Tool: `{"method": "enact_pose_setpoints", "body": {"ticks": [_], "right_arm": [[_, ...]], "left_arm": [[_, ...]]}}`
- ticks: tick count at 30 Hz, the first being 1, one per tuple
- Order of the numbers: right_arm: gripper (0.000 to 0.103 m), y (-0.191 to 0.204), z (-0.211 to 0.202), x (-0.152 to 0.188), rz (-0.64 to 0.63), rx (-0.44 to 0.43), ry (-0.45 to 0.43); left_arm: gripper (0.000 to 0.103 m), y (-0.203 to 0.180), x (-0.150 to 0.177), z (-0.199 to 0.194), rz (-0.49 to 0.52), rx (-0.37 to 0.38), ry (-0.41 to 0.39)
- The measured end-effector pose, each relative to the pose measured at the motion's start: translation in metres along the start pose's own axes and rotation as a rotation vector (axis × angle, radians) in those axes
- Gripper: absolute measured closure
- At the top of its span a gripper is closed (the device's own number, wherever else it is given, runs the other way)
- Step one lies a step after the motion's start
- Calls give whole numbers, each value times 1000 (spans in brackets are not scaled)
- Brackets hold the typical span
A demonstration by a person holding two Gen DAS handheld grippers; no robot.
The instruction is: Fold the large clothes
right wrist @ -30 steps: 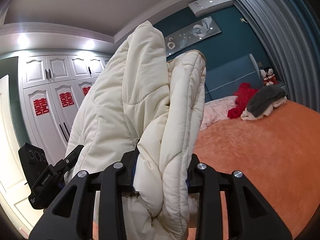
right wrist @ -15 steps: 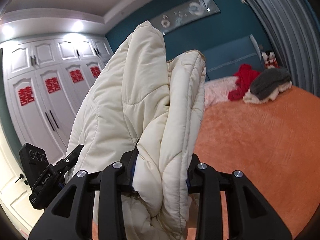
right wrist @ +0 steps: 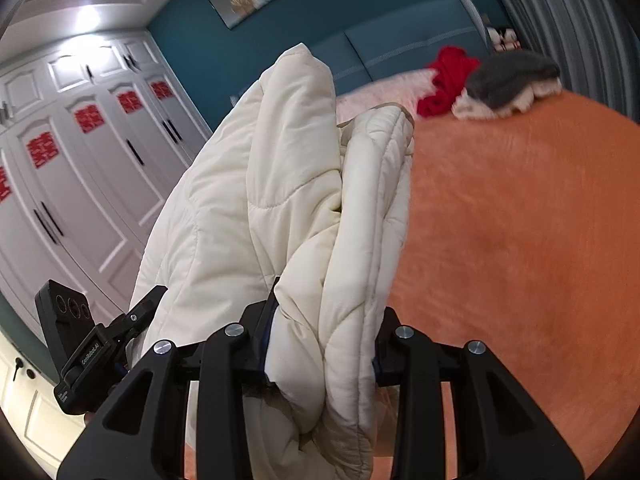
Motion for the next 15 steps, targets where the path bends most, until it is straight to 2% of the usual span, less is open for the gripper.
{"method": "enact_pose_setpoints", "body": {"ticks": [12, 15], "right_arm": [[69, -50, 69, 93, 51, 115, 179], [67, -63, 81, 119, 69, 142, 235]], "left_arm": [[40, 91, 98, 53, -119, -105, 198], [39, 117, 127, 63, -174, -149, 272]]}}
Point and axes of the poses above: each gripper's, at about its wrist camera, not at the fingertips, and z roughly the way its jaws point, y to its left, x to its underside, the point moved 8 cm from there along z, roughly the way its jaws point, and after that the axes turned 14 degrees about -y, right-handed, at the moved point
